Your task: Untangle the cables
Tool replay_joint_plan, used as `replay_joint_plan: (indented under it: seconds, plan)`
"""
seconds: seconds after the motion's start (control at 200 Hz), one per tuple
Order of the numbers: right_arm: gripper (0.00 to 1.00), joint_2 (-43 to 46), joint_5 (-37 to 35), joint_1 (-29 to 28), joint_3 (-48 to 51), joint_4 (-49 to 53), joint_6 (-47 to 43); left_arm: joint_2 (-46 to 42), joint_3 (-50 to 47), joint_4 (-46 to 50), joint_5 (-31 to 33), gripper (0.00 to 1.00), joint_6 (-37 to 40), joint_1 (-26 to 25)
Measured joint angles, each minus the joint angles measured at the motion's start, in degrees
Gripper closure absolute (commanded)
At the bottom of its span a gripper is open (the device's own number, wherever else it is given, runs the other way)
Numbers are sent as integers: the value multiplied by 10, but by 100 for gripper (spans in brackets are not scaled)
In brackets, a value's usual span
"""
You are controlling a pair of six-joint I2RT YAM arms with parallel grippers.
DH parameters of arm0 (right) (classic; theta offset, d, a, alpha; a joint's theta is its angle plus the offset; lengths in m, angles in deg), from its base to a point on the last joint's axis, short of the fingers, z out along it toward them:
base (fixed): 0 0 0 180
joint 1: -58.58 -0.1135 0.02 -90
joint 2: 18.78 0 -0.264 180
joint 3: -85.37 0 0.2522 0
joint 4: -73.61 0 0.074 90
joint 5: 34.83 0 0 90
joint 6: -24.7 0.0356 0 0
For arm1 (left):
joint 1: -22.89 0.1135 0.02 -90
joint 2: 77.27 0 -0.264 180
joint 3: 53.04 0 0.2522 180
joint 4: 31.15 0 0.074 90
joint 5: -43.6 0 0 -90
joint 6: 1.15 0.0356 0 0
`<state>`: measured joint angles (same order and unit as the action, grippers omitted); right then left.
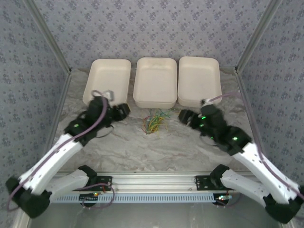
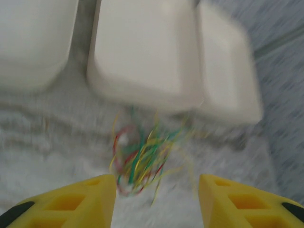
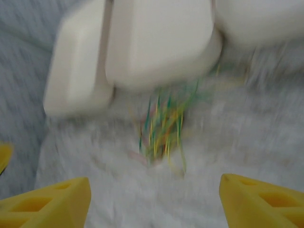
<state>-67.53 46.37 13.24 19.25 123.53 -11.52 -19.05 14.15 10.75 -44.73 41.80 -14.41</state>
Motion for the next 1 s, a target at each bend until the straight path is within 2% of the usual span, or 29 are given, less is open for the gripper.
replay_joint_plan:
  seconds: [0.095,0.21,0.32,0.43,0.515,0.635,0.799,0.839,0.849,0.854,0.894,0.999]
  plan:
    - [25,-74,-21,-117,46,-25,93,87,-45,-13,-25,45,-26,-18]
    - [31,-196,-26,-151,26,-71,172,165,-66,-61,-62,45,-43,-11]
    - [32,-297,-12,-135,10,-156,221,234,-66,-130,-96,44,-54,-4]
    - [35,-336,2,-105,12,-211,251,268,-65,-175,-115,44,-64,-1]
    - [41,-350,19,-71,12,-254,266,289,-62,-200,-123,44,-72,4]
    - [58,-385,43,-28,11,-296,276,308,-61,-230,-129,45,-86,17]
    - [61,-432,72,-3,11,-308,294,293,-78,-270,-128,45,-103,24]
    - [70,-436,77,0,11,-309,296,280,-85,-271,-128,45,-107,23]
    - [80,-437,78,1,11,-310,299,275,-87,-271,-127,45,-108,22]
    - [80,-438,78,1,11,-311,299,274,-88,-271,-127,45,-108,22]
    - [100,-440,82,4,11,-315,301,261,-92,-269,-123,45,-111,20]
    - [100,-441,87,11,14,-326,295,218,-100,-267,-114,42,-116,15]
